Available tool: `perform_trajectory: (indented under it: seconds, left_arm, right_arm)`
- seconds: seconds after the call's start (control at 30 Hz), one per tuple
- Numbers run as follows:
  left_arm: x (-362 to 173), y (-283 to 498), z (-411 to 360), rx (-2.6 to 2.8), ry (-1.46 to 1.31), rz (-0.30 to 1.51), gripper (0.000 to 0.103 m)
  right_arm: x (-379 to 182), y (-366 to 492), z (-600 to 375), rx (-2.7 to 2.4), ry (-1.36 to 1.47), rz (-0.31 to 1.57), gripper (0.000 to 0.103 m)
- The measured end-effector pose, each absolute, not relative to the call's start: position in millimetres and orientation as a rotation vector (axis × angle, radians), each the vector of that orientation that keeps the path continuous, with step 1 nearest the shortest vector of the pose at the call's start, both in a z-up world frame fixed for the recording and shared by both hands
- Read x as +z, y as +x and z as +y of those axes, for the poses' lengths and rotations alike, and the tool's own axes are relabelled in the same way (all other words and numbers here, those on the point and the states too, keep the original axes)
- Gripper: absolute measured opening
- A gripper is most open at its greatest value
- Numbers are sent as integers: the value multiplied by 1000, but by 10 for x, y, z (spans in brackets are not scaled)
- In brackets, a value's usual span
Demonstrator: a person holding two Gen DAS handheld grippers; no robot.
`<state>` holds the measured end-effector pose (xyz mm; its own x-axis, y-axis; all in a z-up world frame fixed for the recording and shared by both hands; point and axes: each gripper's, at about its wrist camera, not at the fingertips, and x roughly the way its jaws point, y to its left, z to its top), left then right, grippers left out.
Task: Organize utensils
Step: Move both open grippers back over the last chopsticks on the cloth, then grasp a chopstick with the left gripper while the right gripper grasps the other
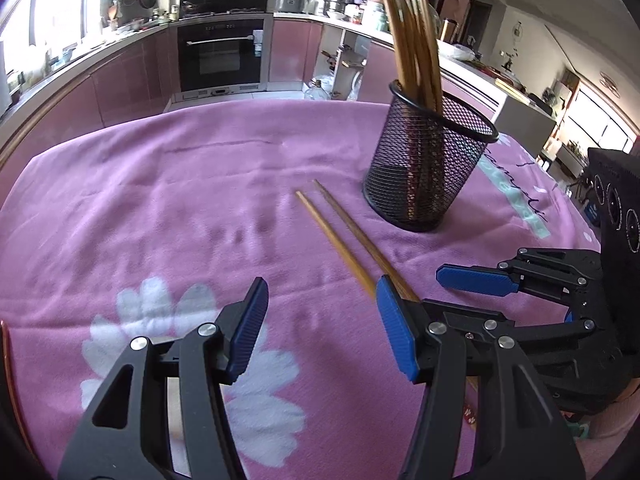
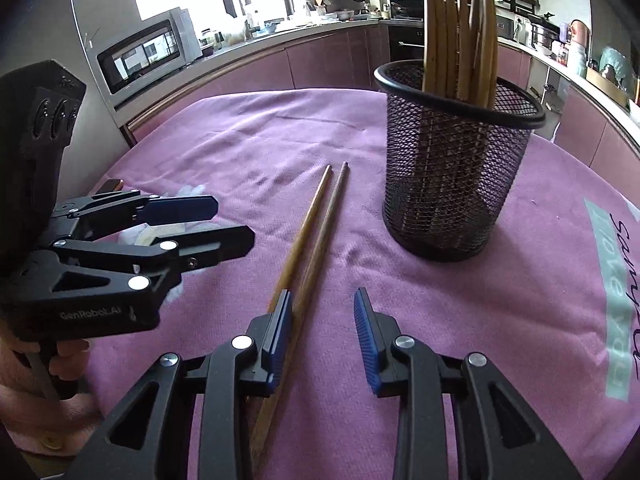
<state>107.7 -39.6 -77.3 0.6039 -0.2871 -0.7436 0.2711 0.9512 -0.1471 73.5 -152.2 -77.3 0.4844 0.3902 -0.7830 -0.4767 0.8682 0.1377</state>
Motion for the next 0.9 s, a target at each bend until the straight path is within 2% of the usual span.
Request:
perform_trajectory:
  seconds: [0.27, 0.57, 0.63, 0.8, 0.9]
  left_arm:
    - [-852, 1287, -625, -348, 25, 908, 52]
    - [-912, 1331, -677, -352, 72, 925, 28]
    - [-910, 1325, -661, -372, 66, 933, 18]
    - [-916, 1316, -594, -386, 38, 944, 17]
    - [-906, 1336, -523, -356, 27, 940, 21]
  right_arm:
    - [-789, 744, -1656, 523, -78, 931, 29]
    - [-792, 772, -1740, 533, -63, 934, 29]
    - [-793, 784, -1730, 536, -69, 933, 29]
    - [-792, 841, -1671, 540, -84, 931, 27]
    - [-793, 900, -1604, 544, -98, 930, 26]
